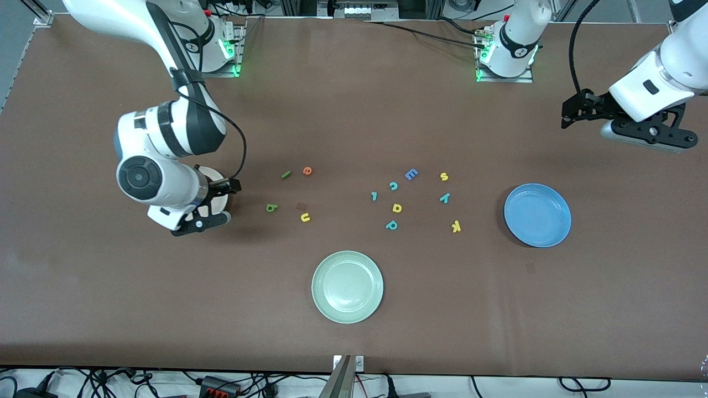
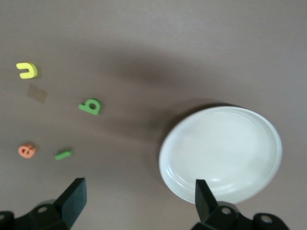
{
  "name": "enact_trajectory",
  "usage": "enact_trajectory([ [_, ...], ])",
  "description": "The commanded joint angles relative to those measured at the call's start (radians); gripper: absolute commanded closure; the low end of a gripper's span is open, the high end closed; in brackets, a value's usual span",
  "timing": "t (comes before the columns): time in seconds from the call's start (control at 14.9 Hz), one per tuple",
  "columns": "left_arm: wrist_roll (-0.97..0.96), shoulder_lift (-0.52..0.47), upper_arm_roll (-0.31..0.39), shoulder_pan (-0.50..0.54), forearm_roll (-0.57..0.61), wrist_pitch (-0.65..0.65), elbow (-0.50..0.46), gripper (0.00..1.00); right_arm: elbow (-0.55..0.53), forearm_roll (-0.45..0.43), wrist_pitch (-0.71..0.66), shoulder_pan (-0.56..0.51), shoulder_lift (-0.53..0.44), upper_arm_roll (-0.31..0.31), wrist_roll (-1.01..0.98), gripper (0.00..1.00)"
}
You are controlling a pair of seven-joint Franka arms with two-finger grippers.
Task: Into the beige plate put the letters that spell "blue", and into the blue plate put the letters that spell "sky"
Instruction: 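Grasp the green b with the right gripper while the left gripper grasps the k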
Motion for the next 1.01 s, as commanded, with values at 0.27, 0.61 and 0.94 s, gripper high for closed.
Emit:
enact_trajectory([
  [0.27,0.036,0.234,-0.002,0.001,-0.004,-0.069,0.249,0.00,0.002,0.024,0.077,0.078,0.091,-0.006,0.063,0.00],
  [0.61,-0.081,0.330,-0.009,-0.046,-0.010,0.070,0.230,0.00,0.002,0.024,0.156,0.103,0.159,-0.006,0.111,0.00],
  [0.94,-0.214,0.438,-0.011,-0.077,-0.027,0.249,0.191,0.00,0.001,0.025,0.192,0.152,0.199,-0.006,0.228,0.05],
])
